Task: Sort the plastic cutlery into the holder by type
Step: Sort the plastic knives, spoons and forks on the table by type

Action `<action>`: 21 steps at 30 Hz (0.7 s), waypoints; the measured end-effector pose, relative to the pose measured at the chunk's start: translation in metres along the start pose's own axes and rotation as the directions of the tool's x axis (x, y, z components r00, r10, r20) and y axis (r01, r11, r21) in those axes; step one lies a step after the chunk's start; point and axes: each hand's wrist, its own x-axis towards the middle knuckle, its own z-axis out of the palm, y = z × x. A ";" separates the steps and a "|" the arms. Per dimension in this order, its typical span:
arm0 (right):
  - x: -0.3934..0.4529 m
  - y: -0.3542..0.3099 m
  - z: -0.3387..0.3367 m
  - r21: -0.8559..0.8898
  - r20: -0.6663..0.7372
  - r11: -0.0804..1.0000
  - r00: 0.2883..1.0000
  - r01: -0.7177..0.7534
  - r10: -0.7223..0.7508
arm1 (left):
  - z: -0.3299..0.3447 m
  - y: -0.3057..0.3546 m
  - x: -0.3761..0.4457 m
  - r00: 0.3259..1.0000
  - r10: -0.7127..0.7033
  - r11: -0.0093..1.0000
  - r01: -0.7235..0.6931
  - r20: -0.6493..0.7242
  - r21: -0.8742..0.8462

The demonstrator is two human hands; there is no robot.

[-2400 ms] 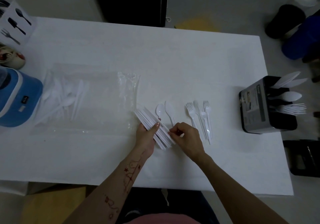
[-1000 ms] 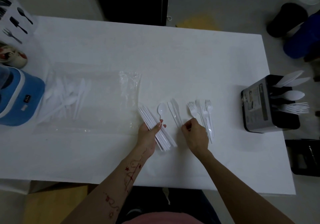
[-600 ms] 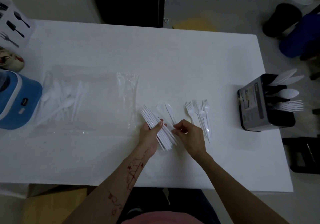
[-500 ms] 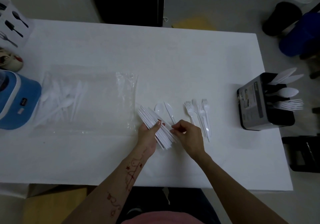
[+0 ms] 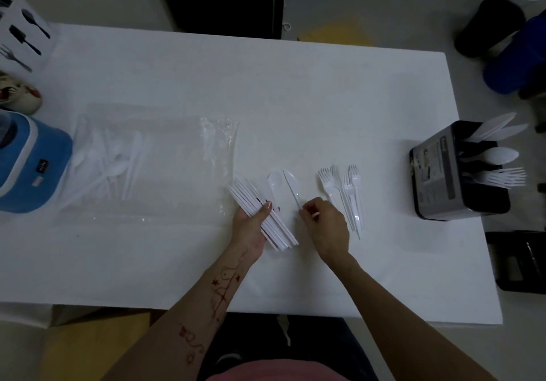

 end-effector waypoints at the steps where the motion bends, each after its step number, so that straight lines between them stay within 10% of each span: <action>1: 0.001 0.000 0.001 -0.057 -0.004 0.997 0.999 -0.052 0.052 | 0.000 0.000 0.001 1.000 -0.002 1.000 0.002 0.002 -0.004; 6: 0.006 0.001 0.002 -0.159 0.013 0.980 0.993 -0.116 0.120 | -0.002 -0.001 0.002 1.000 -0.016 1.000 0.016 0.018 -0.007; 13: -0.001 0.002 -0.008 0.306 0.223 0.948 0.975 -0.084 0.015 | 0.001 0.000 0.003 0.999 -0.034 0.999 0.034 -0.002 -0.003; 21: -0.004 -0.007 -0.018 0.406 0.414 0.898 0.910 -0.168 -0.017 | 0.010 0.007 0.004 0.998 -0.029 1.000 0.029 -0.053 -0.003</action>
